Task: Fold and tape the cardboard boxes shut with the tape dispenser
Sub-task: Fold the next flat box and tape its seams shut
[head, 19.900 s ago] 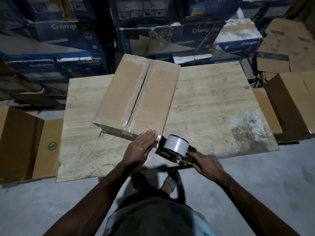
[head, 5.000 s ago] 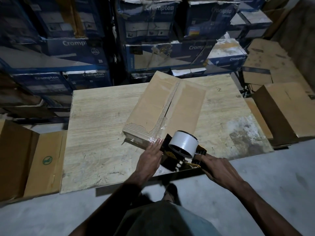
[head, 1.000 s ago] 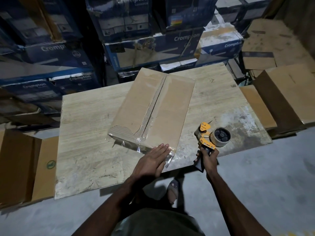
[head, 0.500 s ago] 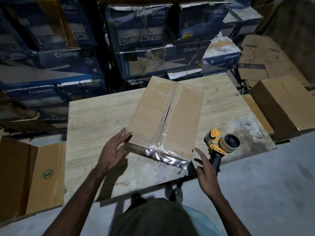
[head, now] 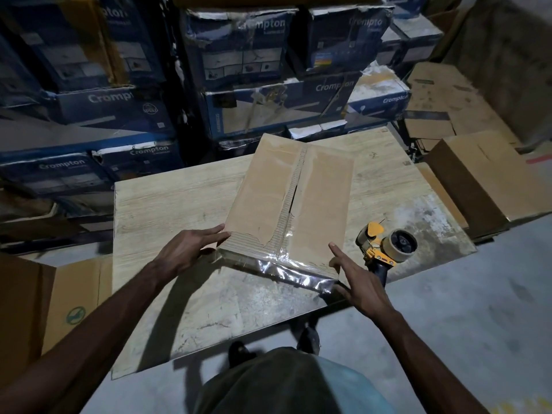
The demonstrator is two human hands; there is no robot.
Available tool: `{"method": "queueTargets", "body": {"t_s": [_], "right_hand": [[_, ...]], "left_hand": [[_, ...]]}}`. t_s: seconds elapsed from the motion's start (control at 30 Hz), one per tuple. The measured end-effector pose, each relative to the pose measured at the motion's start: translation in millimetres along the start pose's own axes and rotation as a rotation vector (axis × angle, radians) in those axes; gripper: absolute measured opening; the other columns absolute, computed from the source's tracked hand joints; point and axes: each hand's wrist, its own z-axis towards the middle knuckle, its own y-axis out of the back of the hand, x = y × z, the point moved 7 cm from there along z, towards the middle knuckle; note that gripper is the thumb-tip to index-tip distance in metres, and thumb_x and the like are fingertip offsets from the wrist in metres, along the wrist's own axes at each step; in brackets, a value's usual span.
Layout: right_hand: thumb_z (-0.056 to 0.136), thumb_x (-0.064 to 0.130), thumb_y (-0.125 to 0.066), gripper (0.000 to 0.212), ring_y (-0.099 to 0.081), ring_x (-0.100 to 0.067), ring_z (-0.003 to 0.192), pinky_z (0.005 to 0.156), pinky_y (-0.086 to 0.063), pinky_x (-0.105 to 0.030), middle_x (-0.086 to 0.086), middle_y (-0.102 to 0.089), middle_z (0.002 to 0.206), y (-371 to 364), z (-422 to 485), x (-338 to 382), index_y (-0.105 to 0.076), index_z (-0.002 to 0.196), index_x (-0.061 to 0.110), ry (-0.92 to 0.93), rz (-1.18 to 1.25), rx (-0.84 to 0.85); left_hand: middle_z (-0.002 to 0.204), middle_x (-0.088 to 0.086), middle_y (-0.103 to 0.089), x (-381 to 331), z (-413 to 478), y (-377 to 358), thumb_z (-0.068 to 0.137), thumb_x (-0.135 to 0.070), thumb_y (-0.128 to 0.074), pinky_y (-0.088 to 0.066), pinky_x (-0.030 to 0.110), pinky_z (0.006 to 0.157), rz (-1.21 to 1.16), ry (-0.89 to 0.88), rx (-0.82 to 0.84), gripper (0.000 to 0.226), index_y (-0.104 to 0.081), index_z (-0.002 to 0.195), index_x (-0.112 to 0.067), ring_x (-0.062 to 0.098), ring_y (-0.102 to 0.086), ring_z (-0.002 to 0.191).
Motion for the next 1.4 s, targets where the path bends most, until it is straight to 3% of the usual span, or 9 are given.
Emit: {"method": "queueTargets", "body": {"t_s": [0.13, 0.23, 0.43, 0.6, 0.73, 0.9, 1.03, 1.2, 1.4], "right_hand": [[0.08, 0.031, -0.088, 0.094, -0.054, -0.005, 0.067, 0.057, -0.036, -0.023, 0.023, -0.044, 0.152, 12, 15, -10, -0.026, 0.151, 0.04, -0.044, 0.011, 0.028], [0.087, 0.027, -0.082, 0.106, -0.056, -0.002, 0.093, 0.071, -0.047, -0.031, 0.029, -0.045, 0.143, 27, 22, -25, -0.008, 0.162, 0.044, -0.026, 0.032, -0.024], [0.089, 0.021, -0.079, 0.056, -0.067, -0.019, 0.082, 0.057, -0.049, -0.034, 0.027, -0.009, 0.168, 37, 35, -45, -0.036, 0.121, 0.037, 0.028, -0.154, -0.041], [0.089, 0.049, -0.076, 0.078, -0.07, -0.023, 0.096, 0.064, -0.056, -0.04, 0.014, -0.031, 0.166, 30, 39, -49, -0.029, 0.149, 0.032, 0.057, -0.148, -0.109], [0.093, 0.068, -0.06, 0.091, -0.07, -0.024, 0.095, 0.07, -0.057, -0.042, 0.005, -0.056, 0.148, 32, 40, -55, -0.008, 0.163, 0.037, 0.097, -0.157, -0.098], [0.096, 0.071, -0.052, 0.062, -0.068, -0.025, 0.106, 0.074, -0.058, -0.041, 0.008, -0.021, 0.17, 38, 39, -47, -0.042, 0.139, 0.027, 0.186, -0.308, -0.098], [0.096, 0.073, -0.047, 0.067, -0.05, -0.024, 0.138, 0.11, -0.043, -0.05, 0.004, -0.022, 0.17, 40, 26, -41, -0.047, 0.142, 0.024, 0.257, -0.324, -0.118], [0.083, 0.052, -0.059, 0.053, -0.055, -0.017, 0.125, 0.114, -0.033, -0.056, 0.006, -0.062, 0.138, 47, 13, 3, -0.063, 0.128, 0.025, 0.386, -0.263, -0.186], [0.099, 0.062, -0.048, 0.036, -0.059, -0.009, 0.091, 0.092, -0.04, -0.039, 0.015, -0.071, 0.098, 25, 59, 45, -0.074, 0.112, 0.04, 0.203, 0.042, -0.148]], "left_hand": [[0.152, -0.007, -0.046, -3, -2, -13, 0.091, -0.037, -0.077, -0.059, 0.039, 0.098, -0.08, -0.016, -0.088, 0.06, -0.057, 0.147, -0.029, 0.019, -0.064, 0.125], [0.15, -0.003, -0.05, -15, -3, -27, 0.093, -0.036, -0.075, -0.059, 0.038, 0.096, -0.034, -0.034, -0.097, 0.057, -0.058, 0.147, -0.028, 0.022, -0.067, 0.121], [0.158, 0.001, -0.049, -39, -15, -51, 0.099, -0.051, -0.047, -0.061, 0.041, 0.084, 0.08, 0.048, -0.185, 0.054, -0.057, 0.146, -0.025, 0.026, -0.062, 0.128], [0.164, -0.003, -0.04, -41, -9, -58, 0.098, -0.048, -0.054, -0.053, 0.04, 0.106, -0.088, 0.073, -0.188, 0.056, -0.057, 0.144, -0.017, 0.019, -0.052, 0.14], [0.158, 0.0, -0.049, -43, -9, -52, 0.102, -0.053, -0.052, -0.054, 0.039, 0.105, -0.065, 0.034, -0.233, 0.056, -0.064, 0.138, -0.012, 0.02, -0.056, 0.136], [0.152, 0.004, -0.055, -56, -12, -48, 0.105, -0.049, -0.045, -0.058, 0.039, 0.097, 0.065, -0.001, -0.298, 0.053, -0.065, 0.137, -0.011, 0.024, -0.058, 0.133], [0.145, 0.005, -0.062, -70, -13, -46, 0.11, -0.044, -0.039, -0.06, 0.043, 0.095, 0.141, -0.088, -0.306, 0.048, -0.067, 0.136, -0.014, 0.027, -0.059, 0.131], [0.165, -0.006, -0.036, -98, -9, -63, 0.082, -0.039, -0.059, -0.024, 0.041, 0.125, 0.099, -0.09, 0.0, 0.073, -0.046, 0.154, -0.036, 0.013, -0.03, 0.152], [0.127, -0.009, -0.068, -138, 37, -52, 0.107, -0.05, -0.039, -0.052, 0.037, 0.089, -0.031, -0.029, -0.124, 0.043, -0.074, 0.123, -0.029, 0.013, -0.055, 0.114]]}}
